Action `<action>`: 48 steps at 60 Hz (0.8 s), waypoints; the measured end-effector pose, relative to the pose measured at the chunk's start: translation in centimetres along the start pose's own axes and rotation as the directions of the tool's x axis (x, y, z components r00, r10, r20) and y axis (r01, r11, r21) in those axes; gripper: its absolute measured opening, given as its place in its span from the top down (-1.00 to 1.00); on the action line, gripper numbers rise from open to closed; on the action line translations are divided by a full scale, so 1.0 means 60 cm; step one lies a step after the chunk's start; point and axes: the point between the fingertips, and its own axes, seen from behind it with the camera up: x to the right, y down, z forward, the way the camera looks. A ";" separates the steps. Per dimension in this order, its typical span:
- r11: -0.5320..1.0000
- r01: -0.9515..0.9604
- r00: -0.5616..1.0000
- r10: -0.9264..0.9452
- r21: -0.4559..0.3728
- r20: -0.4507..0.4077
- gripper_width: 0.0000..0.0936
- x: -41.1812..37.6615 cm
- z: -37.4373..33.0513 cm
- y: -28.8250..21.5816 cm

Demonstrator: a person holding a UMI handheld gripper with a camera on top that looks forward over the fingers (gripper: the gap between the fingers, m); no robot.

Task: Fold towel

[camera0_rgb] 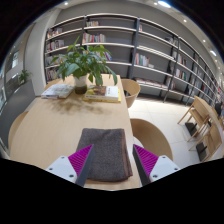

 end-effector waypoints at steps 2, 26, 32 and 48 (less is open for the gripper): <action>1.000 0.003 1.000 -0.003 0.018 0.002 -0.72 -0.009 -0.022 -0.012; 0.975 -0.030 0.996 0.011 0.219 0.088 -0.77 -0.209 -0.305 -0.106; 0.970 -0.042 0.997 0.024 0.238 0.078 -0.76 -0.242 -0.349 -0.087; 0.968 -0.024 0.997 0.004 0.250 0.081 -0.77 -0.315 -0.414 -0.055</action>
